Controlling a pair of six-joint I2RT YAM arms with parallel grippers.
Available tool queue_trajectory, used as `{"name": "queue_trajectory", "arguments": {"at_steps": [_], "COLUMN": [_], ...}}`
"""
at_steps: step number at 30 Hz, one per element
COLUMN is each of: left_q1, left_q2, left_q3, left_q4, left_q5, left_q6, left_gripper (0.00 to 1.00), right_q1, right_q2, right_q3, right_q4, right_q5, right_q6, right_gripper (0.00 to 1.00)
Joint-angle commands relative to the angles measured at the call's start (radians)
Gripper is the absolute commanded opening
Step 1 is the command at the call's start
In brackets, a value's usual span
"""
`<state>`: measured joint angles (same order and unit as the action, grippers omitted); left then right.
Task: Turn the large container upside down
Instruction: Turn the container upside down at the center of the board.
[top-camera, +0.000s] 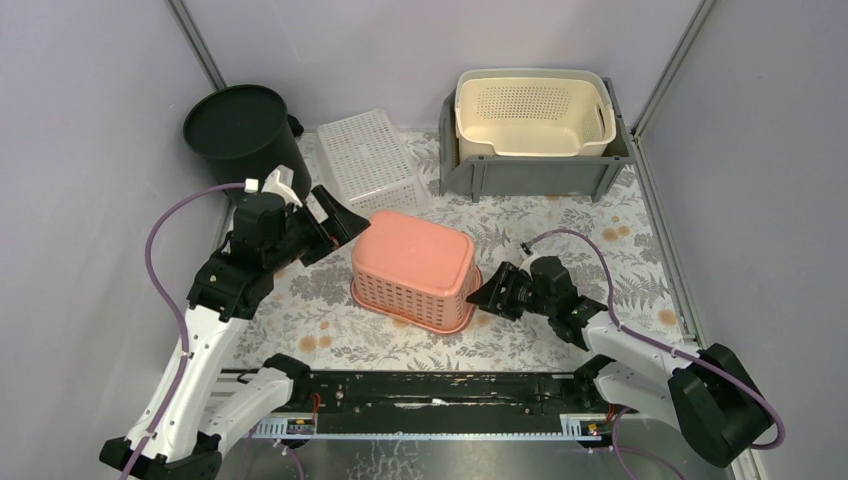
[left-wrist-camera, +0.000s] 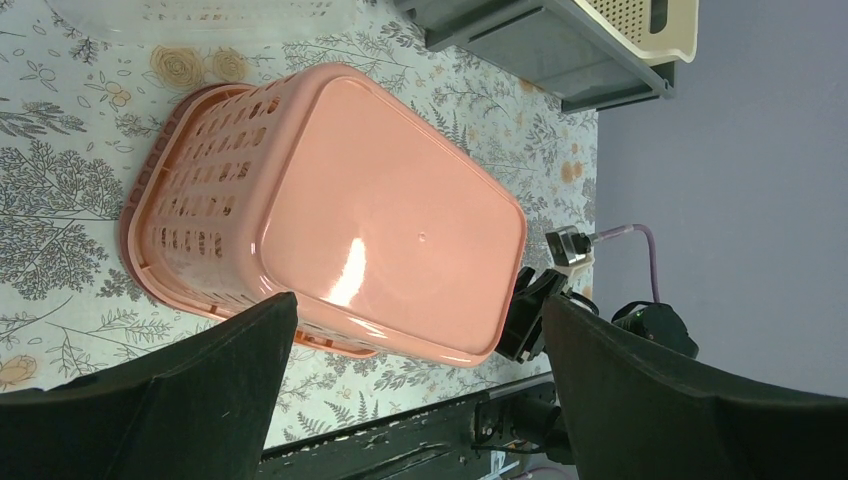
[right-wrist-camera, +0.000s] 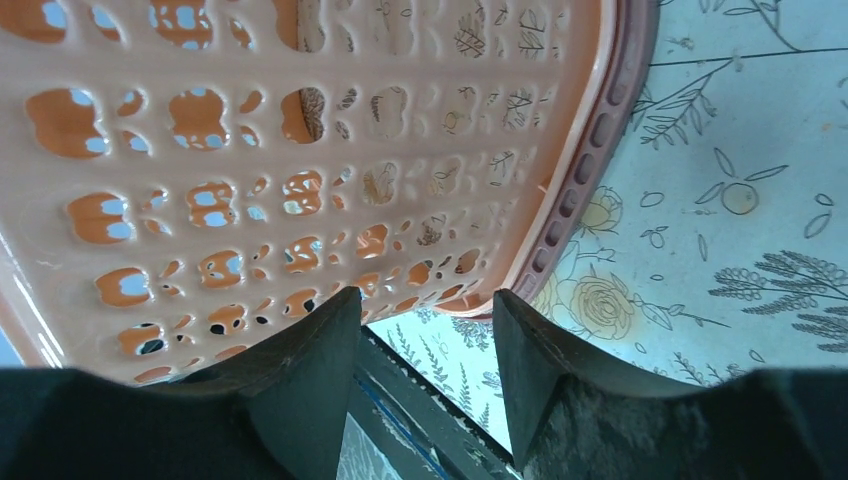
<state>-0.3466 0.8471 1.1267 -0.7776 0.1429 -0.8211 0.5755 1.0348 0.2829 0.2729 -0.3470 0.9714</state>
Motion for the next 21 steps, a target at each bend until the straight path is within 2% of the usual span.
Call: {"name": "queue_trajectory", "arguments": {"at_steps": [1, 7, 13, 21], "left_q1": [-0.006, -0.006, -0.006, -0.006], "left_q2": [-0.003, -0.002, -0.008, -0.021], "left_q3": [-0.006, -0.012, -0.012, -0.021], "left_q4": [0.065, 0.065, 0.064, 0.056], "left_q5": [0.022, 0.019, 0.015, 0.015], "left_q6": [-0.003, -0.001, -0.001, 0.005], "left_gripper": [1.00, 1.00, 1.00, 1.00], "right_q1": [-0.008, -0.013, -0.041, -0.140], "right_q2": [-0.035, -0.076, -0.044, -0.051], "right_q3": [0.047, 0.181, 0.337, 0.341], "right_q4": [-0.050, -0.212, -0.396, -0.416], "right_q5": [0.038, 0.069, 0.102, 0.040], "right_q6": [-0.063, -0.163, -0.240, -0.249], "right_gripper": [0.59, 0.60, 0.61, 0.61]}}
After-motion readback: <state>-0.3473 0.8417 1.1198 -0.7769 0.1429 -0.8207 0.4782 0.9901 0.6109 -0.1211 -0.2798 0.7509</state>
